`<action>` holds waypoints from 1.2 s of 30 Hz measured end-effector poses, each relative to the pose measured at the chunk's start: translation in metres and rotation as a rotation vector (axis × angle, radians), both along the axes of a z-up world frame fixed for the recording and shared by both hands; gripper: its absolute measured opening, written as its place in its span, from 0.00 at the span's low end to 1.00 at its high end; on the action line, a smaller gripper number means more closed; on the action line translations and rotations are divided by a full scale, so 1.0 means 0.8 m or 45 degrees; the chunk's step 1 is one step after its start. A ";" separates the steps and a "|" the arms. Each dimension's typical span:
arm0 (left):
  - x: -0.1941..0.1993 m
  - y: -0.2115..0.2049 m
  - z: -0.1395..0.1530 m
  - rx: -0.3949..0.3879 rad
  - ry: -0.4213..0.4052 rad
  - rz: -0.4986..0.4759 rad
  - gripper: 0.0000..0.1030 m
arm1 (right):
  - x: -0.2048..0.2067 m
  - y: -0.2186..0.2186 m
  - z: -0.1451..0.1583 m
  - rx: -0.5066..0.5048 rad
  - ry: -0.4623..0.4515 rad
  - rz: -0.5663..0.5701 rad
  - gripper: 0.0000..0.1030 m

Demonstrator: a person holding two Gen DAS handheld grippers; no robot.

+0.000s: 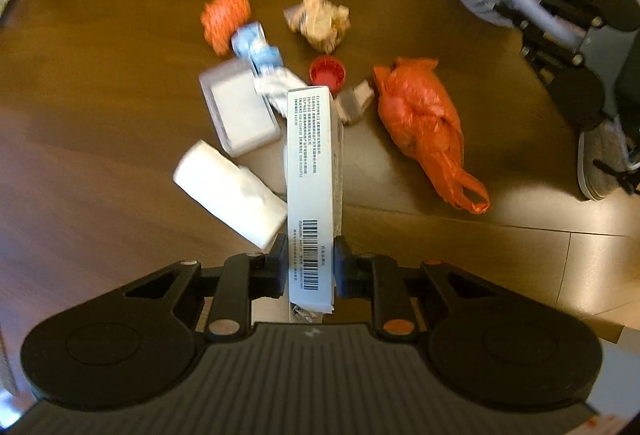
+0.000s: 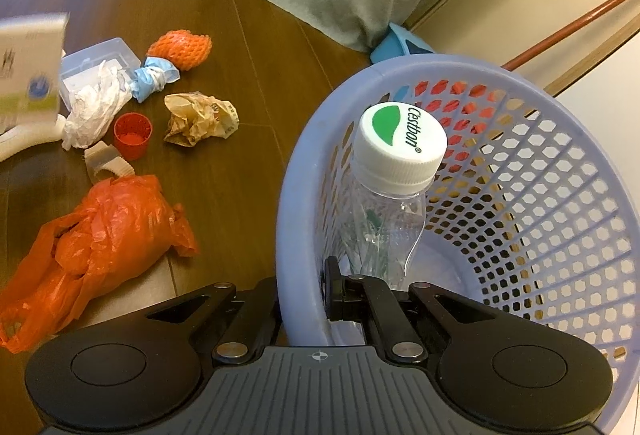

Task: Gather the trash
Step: 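Carry the medicine box over the basket and release it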

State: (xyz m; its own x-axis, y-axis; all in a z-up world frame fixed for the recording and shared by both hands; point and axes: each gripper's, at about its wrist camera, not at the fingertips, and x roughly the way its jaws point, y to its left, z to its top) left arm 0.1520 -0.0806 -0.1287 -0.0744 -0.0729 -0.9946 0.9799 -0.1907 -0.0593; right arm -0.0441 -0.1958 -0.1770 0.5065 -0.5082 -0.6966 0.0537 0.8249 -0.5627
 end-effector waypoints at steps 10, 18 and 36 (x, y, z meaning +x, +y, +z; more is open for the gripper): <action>-0.007 -0.054 0.079 -0.149 -0.007 0.014 0.18 | 0.001 0.008 0.003 -0.002 0.013 0.008 0.00; -0.064 -0.114 0.141 -0.295 -0.031 -0.156 0.18 | 0.002 0.022 0.003 -0.007 0.016 0.053 0.00; -0.126 -0.202 0.172 -0.517 0.041 -0.008 0.21 | -0.001 0.026 0.007 0.028 -0.010 0.088 0.00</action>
State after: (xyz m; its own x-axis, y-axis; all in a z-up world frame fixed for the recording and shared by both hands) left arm 0.0516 -0.2424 0.0088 -0.1069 -0.4588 -0.8821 0.9774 -0.2111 -0.0087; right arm -0.0447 -0.1746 -0.1718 0.5454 -0.4562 -0.7032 0.0004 0.8391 -0.5440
